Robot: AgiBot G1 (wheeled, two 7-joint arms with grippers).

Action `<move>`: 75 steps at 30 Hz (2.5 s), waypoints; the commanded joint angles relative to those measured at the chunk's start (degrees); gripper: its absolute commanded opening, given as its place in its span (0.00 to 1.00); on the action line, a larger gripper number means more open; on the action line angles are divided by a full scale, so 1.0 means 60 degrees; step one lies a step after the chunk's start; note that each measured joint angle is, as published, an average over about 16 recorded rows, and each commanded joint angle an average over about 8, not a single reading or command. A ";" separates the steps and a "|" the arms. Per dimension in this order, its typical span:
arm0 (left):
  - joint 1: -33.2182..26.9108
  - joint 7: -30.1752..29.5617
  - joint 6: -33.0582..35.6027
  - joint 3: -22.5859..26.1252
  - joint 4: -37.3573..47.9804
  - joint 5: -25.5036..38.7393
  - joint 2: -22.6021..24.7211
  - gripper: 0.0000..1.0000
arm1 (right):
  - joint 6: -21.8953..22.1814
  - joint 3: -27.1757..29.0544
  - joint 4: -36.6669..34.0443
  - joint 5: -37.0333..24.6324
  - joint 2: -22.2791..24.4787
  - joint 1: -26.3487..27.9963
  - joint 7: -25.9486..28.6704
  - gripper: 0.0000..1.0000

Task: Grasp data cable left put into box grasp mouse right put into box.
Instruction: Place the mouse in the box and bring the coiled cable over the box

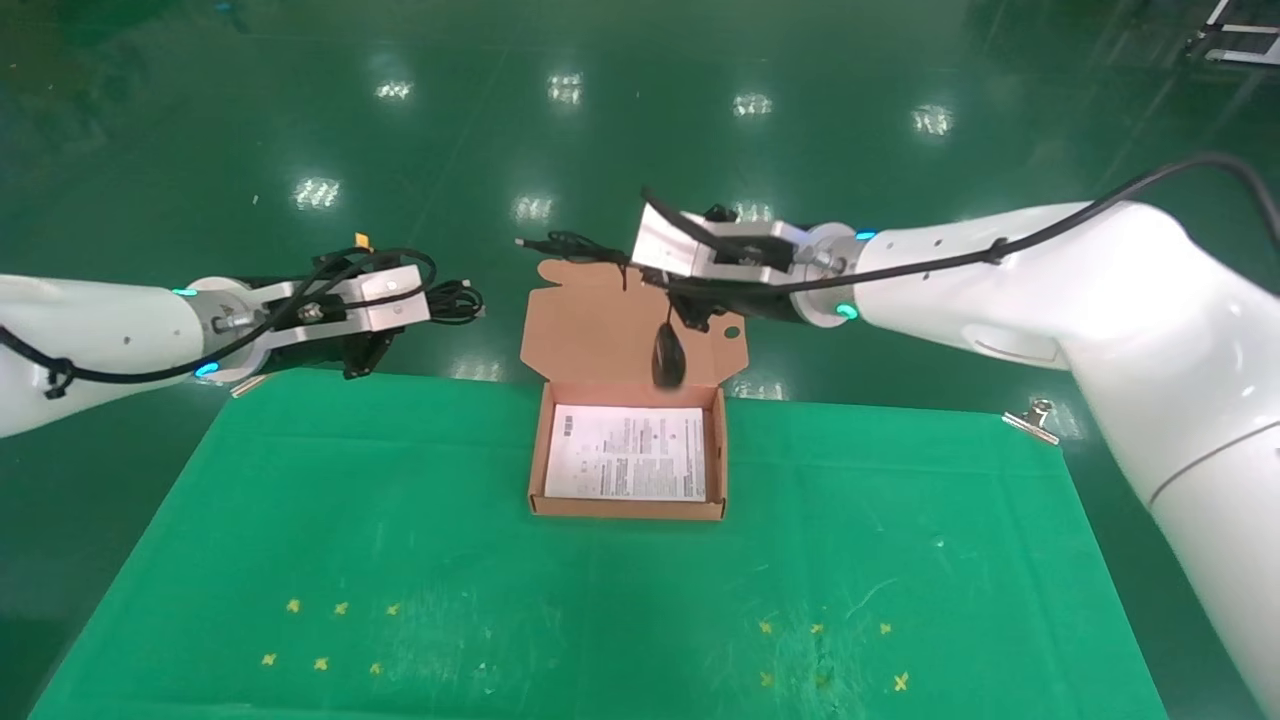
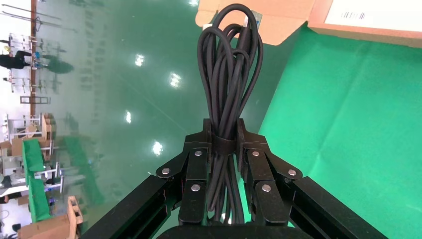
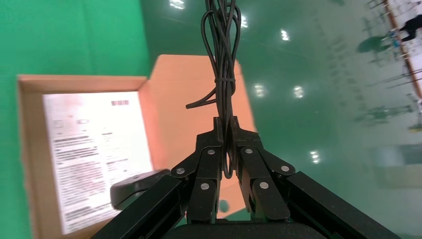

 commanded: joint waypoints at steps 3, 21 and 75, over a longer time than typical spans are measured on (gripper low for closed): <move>0.0019 -0.0102 0.0035 0.0003 -0.0077 0.0083 -0.0007 0.00 | -0.0010 -0.0184 -0.0203 0.0292 -0.0077 -0.0172 -0.0180 0.00; 0.0045 -0.0194 0.0065 0.0001 -0.0163 0.0154 -0.0019 0.00 | 0.0482 -0.2029 0.0416 0.2031 -0.0208 -0.0756 0.0279 0.00; 0.1013 0.1030 -0.1261 0.0366 0.0640 -0.0882 0.1352 0.00 | 0.2247 -0.5181 0.0983 0.3659 0.1569 -0.0359 0.2813 1.00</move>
